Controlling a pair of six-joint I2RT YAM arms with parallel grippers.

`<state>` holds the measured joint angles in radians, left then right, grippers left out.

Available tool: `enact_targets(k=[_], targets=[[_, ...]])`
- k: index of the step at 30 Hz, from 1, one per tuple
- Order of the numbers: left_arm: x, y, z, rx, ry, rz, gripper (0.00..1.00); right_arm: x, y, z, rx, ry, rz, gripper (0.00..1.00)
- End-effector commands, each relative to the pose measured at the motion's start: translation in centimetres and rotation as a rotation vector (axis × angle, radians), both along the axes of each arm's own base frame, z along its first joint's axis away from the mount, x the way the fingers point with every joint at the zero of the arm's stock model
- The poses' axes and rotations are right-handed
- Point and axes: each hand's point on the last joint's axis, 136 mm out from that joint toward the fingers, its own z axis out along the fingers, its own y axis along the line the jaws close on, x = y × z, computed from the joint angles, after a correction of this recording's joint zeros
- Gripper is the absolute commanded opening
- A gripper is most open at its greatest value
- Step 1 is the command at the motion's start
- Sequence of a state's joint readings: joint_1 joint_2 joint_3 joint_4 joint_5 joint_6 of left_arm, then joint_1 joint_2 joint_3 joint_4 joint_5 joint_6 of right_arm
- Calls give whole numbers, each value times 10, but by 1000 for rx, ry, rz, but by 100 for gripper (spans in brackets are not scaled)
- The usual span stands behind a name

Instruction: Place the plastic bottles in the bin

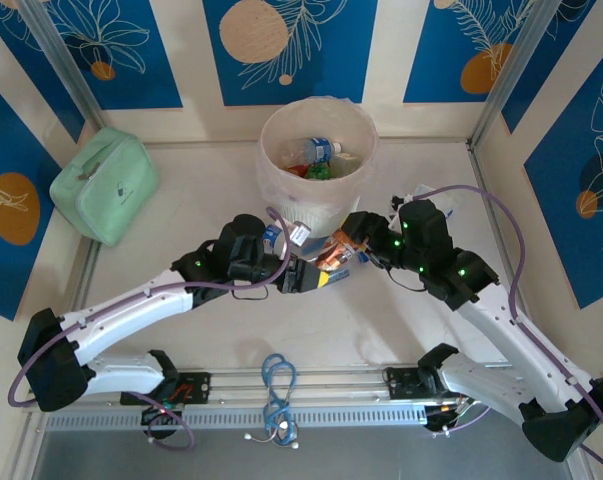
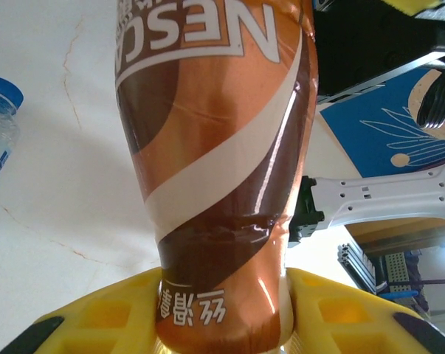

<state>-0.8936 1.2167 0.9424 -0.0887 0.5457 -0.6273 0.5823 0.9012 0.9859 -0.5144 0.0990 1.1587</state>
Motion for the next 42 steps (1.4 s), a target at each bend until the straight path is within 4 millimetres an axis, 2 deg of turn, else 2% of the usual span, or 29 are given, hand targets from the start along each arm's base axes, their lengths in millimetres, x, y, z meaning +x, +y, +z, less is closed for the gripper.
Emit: enact_targets(k=[1,4,8,11,14,18,20,23,31,35,39,42], targets=[[-2,2,26,-22,-99,-14,28,-1,-10,23,-3,-40,-33,80],[-2,5,33,5,-135,-16,27,-3,-34,27,-53,-37,-83,87],[3,9,46,26,-185,2,27,-7,-70,30,-56,-12,-160,90],[11,12,55,61,-225,32,27,-10,-91,26,-20,28,-210,90],[23,16,70,85,-284,79,27,-12,-102,16,1,75,-236,90],[48,23,93,128,-363,160,27,-14,-106,-6,7,145,-252,89],[68,26,105,141,-381,216,27,-15,-105,-17,12,177,-253,88],[92,21,122,150,-401,246,26,-16,-104,-31,23,215,-256,88],[172,9,165,178,-484,353,26,-23,-102,-42,21,244,-252,87],[205,5,169,191,-490,371,26,-26,-102,-43,18,244,-253,87],[228,9,157,233,-472,374,25,-29,-102,-48,14,256,-255,87],[242,18,140,284,-449,381,25,-30,-102,-53,13,264,-254,87]])
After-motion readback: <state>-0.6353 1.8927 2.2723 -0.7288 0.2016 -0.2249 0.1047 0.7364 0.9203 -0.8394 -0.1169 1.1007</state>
